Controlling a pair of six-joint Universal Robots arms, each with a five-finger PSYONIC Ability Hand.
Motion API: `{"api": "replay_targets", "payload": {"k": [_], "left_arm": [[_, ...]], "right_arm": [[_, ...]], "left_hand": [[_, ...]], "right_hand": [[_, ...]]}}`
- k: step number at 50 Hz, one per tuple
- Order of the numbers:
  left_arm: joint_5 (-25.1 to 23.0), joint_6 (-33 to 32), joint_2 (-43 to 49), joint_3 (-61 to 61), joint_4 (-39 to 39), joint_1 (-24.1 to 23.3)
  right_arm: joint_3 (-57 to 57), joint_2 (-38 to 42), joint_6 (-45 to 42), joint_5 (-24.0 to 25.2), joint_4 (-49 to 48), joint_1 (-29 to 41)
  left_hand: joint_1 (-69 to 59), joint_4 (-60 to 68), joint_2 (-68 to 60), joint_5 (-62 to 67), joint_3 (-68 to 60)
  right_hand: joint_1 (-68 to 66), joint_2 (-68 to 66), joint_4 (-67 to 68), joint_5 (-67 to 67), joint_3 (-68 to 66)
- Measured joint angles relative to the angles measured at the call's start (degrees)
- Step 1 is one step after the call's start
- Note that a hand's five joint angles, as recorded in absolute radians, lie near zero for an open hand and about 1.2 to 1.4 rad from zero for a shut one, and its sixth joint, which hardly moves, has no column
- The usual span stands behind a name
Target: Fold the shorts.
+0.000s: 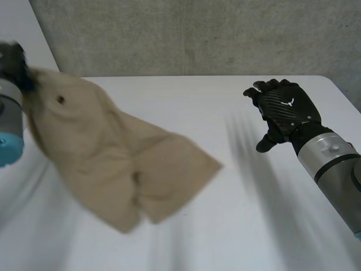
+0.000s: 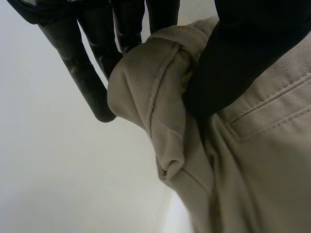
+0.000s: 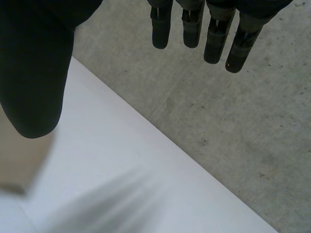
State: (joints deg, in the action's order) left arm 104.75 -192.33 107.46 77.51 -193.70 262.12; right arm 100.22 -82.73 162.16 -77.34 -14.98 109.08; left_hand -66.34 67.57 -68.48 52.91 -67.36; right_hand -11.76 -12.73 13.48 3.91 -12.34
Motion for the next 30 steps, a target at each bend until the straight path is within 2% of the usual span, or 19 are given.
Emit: {"api": "replay_targets", "payload": {"k": [3, 7, 14, 15, 17, 19, 20, 23, 24, 27, 28, 30], "left_arm": [[0.3, -1.5, -0.8, -0.8, -1.5, 0.1], [0.3, -3.5, -2.1, -2.5, -4.7, -3.9], [-0.6, -2.9, 2.0, -2.7, -5.4, -18.6], [-0.6, -2.8, 2.4, -2.8, -5.4, -19.3], [-1.5, -2.7, 6.8, -3.3, -5.3, -25.9], [-1.9, -2.6, 8.7, -3.6, -5.4, -28.4], [-2.7, -2.6, 12.3, -4.5, -5.5, -32.6], [-4.0, -2.5, 17.5, -6.1, -6.1, -37.5], [-4.8, -2.5, 20.6, -7.2, -6.7, -40.0], [-5.8, -2.5, 25.0, -8.9, -7.9, -43.4], [-6.3, -2.5, 27.4, -9.8, -8.7, -45.2], [-6.8, -2.6, 29.3, -10.4, -9.5, -46.7]], "right_arm": [[0.0, 0.1, 0.0, 0.0, 0.0, 0.0], [0.1, 0.6, 0.0, 0.0, 0.0, 0.0], [0.0, 1.0, 0.0, -0.1, -0.2, 0.0], [0.0, 1.0, 0.0, -0.1, -0.2, -0.1], [-0.2, 1.1, 0.1, -0.6, -0.3, -0.3], [-0.4, 1.1, 0.1, -1.0, -0.4, -0.5], [-0.7, 1.1, 0.3, -3.0, -0.5, -0.9], [-1.2, 1.0, 0.6, -6.9, -0.5, -1.7], [-1.5, 1.0, 0.8, -9.8, -0.6, -2.4], [-2.0, 0.9, 0.9, -13.9, -0.6, -3.4], [-2.4, 0.9, 1.0, -16.7, -0.6, -4.0], [-2.7, 0.8, 1.0, -18.7, -0.7, -4.6]], "left_hand": [[0.0, 0.2, 0.0, 0.0, 0.0], [0.0, 0.3, 0.0, 0.0, 0.0], [0.0, 0.8, 0.0, 0.0, 0.0], [0.0, 0.8, 0.0, 0.0, 0.0], [0.0, 1.0, 0.0, 0.0, 0.0], [0.0, 1.1, 0.0, 0.0, -0.1], [0.0, 1.1, -0.1, 0.0, -0.1], [0.0, 1.1, -0.1, 0.0, -0.2], [0.0, 1.1, -0.1, 0.0, -0.2], [0.0, 1.0, 0.0, 0.0, -0.1], [3.6, -3.8, 5.2, -1.6, 4.2], [12.7, -12.0, 12.9, -7.3, 11.7]], "right_hand": [[0.0, 0.0, 0.0, 0.0, 0.0], [0.0, 0.0, 0.0, 0.0, 0.0], [0.0, 0.0, 0.0, 0.0, 0.0], [0.0, 0.0, 0.0, 0.0, 0.0], [0.0, 0.0, 0.0, 0.0, 0.0], [0.0, 0.0, 0.0, 0.0, 0.0], [0.0, 0.0, 0.0, 0.0, 0.0], [0.0, 0.0, 0.0, 0.0, 0.0], [0.0, 0.0, 0.0, 0.0, 0.0], [0.0, 0.0, 0.0, 0.0, 0.0], [0.0, 0.0, 0.0, 0.0, 0.0], [0.0, 0.0, 0.0, 0.0, 0.0]]}}
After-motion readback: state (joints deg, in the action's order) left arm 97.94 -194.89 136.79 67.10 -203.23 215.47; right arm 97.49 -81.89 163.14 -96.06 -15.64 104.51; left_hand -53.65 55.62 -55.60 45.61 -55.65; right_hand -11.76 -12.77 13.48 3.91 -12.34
